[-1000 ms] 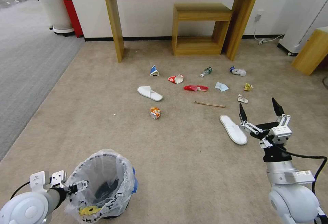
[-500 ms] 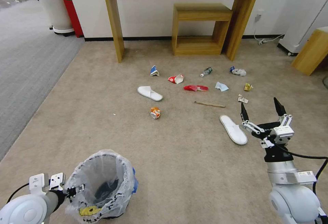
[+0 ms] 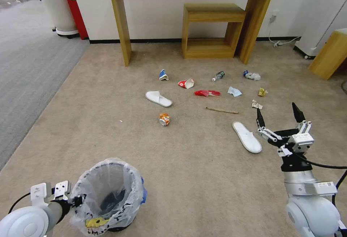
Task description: Pick up the trash bin and place the garbage on the floor into it.
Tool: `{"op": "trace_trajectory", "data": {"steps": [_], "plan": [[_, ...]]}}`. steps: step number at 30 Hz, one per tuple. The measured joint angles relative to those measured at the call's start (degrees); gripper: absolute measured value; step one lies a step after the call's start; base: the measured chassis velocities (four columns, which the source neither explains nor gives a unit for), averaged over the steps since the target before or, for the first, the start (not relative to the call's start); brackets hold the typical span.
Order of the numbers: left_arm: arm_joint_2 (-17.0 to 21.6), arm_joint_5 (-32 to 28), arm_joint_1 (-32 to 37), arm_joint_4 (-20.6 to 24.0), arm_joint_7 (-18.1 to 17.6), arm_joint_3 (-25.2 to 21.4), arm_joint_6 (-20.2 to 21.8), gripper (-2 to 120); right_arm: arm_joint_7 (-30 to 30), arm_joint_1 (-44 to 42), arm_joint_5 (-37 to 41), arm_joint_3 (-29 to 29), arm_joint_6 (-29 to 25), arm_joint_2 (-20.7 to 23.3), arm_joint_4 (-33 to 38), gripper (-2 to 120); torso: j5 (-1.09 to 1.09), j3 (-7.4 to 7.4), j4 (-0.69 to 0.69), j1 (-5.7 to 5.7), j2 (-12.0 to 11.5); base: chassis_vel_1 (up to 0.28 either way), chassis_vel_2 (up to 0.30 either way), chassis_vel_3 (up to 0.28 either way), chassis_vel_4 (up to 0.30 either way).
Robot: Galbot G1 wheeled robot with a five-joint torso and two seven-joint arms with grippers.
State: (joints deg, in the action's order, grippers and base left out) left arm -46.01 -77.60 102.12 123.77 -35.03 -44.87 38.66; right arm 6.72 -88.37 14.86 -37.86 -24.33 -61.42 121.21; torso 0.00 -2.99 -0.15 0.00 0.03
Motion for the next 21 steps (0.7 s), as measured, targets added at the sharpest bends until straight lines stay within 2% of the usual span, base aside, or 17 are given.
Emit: {"op": "trace_trajectory", "data": {"steps": [11, 15, 19, 21], "plan": [[-1.15, -0.70, 0.71, 1.42, -0.95, 0.06, 0.21, 1, 0.37, 0.14, 0.03, -0.05, 0.18, 0.32, -0.03, 100, -0.01, 0.00, 0.01, 0.00, 0.00, 0.000, 0.000, 0.000, 0.000], [-0.31, -1.91, 1.07, 4.09, -1.76, -1.57, 0.09, 1, 0.39, -0.01, 0.05, -0.16, 0.19, 0.32, 0.02, 100, 0.00, 0.00, 0.00, 0.00, 0.00, 0.000, 0.000, 0.000, 0.000], [0.83, -5.69, -0.19, 10.72, -4.58, -4.83, -0.49, 1, 0.46, 0.47, 0.05, -0.04, 0.57, 0.05, -0.14, 100, 0.00, 0.00, -0.01, 0.00, 0.00, 0.000, 0.000, 0.000, 0.000], [1.28, -6.75, -0.21, 12.43, -5.27, -5.83, -0.47, 1, 0.50, 0.66, 0.05, 0.00, 0.70, -0.01, -0.20, 100, 0.00, 0.00, -0.02, 0.00, 0.00, 0.000, 0.000, 0.000, 0.000]]}}
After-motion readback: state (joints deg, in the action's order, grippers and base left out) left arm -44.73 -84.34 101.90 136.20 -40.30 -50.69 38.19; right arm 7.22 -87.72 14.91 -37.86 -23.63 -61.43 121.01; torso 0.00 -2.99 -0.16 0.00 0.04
